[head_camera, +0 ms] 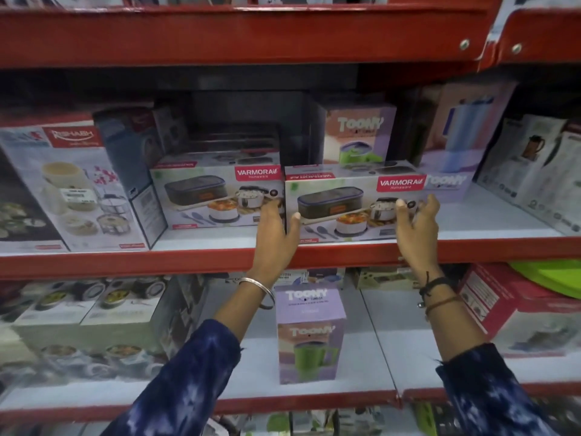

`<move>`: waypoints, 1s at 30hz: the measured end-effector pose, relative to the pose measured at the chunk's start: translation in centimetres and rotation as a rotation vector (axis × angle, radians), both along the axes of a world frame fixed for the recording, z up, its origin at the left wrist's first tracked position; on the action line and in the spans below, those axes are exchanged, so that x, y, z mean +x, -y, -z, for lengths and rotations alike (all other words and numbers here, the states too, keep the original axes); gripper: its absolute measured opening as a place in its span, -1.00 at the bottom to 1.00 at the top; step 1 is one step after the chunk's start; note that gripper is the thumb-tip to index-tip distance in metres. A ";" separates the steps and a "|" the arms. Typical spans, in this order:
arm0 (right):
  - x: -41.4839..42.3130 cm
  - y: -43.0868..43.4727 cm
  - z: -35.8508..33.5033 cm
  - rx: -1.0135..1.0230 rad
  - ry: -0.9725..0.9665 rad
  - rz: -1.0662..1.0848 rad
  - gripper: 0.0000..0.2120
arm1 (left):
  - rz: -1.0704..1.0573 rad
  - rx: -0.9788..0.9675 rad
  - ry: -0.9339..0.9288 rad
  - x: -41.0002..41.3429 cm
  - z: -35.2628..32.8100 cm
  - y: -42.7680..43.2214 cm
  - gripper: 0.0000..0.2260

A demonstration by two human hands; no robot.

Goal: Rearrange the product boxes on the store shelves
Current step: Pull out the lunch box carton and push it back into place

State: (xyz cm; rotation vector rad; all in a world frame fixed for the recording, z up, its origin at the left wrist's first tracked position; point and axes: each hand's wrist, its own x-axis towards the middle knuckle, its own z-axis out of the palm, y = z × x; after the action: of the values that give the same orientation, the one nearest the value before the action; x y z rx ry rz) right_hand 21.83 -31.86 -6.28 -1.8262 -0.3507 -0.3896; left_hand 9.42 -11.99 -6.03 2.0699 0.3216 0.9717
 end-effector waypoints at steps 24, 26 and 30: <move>-12.3 -3.8 2.1 0.312 0.282 -0.040 -0.58 | -0.295 -0.081 0.294 -13.1 1.1 -2.6 -0.58; -13.0 -4.0 2.6 0.310 0.265 -0.045 -0.57 | -0.307 -0.093 0.269 -13.9 1.9 -2.7 -0.59; -14.0 -4.2 3.0 0.299 0.252 -0.053 -0.57 | -0.347 -0.092 0.257 -15.3 2.7 -2.4 -0.58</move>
State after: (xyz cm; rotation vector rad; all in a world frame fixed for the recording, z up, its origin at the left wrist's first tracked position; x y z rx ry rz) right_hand 7.84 -27.67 -9.32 -1.4760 -0.4858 -0.6042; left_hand -5.87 -9.62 -8.74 1.8131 0.5903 1.3871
